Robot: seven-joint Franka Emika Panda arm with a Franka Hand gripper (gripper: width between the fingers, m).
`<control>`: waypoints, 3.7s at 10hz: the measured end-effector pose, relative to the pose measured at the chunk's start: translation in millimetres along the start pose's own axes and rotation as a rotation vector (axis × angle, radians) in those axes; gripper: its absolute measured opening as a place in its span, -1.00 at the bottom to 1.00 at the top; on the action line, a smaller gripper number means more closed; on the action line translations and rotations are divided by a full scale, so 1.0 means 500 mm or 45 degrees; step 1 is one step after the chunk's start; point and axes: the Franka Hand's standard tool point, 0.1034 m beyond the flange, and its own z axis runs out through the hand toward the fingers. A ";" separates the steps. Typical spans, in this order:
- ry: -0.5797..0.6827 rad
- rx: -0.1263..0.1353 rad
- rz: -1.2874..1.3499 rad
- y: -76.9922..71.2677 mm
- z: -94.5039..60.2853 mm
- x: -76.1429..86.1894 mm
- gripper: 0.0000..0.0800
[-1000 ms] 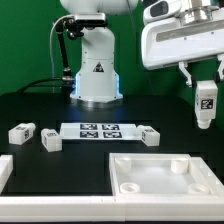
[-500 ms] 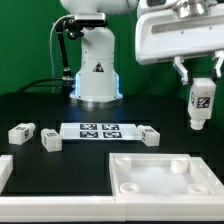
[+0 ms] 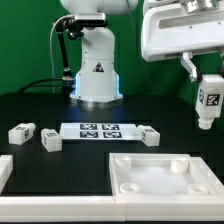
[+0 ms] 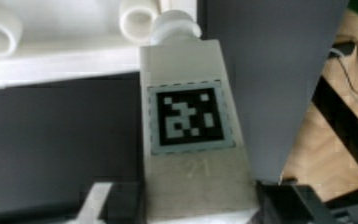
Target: Assemble square table
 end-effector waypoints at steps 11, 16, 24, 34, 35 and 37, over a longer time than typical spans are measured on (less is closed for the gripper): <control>0.147 -0.018 -0.084 0.042 0.135 0.005 -0.27; 0.115 -0.017 -0.060 0.033 0.160 -0.027 -0.27; 0.122 -0.031 -0.054 0.045 0.193 -0.046 -0.27; 0.193 -0.055 0.022 0.048 0.190 -0.062 0.62; 0.193 -0.055 0.022 0.048 0.191 -0.063 0.62; 0.192 -0.055 0.021 0.048 0.191 -0.063 0.62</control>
Offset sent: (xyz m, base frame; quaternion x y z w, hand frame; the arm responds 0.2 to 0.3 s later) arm 0.0000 0.0000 0.0000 0.0000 0.0000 0.0000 1.0000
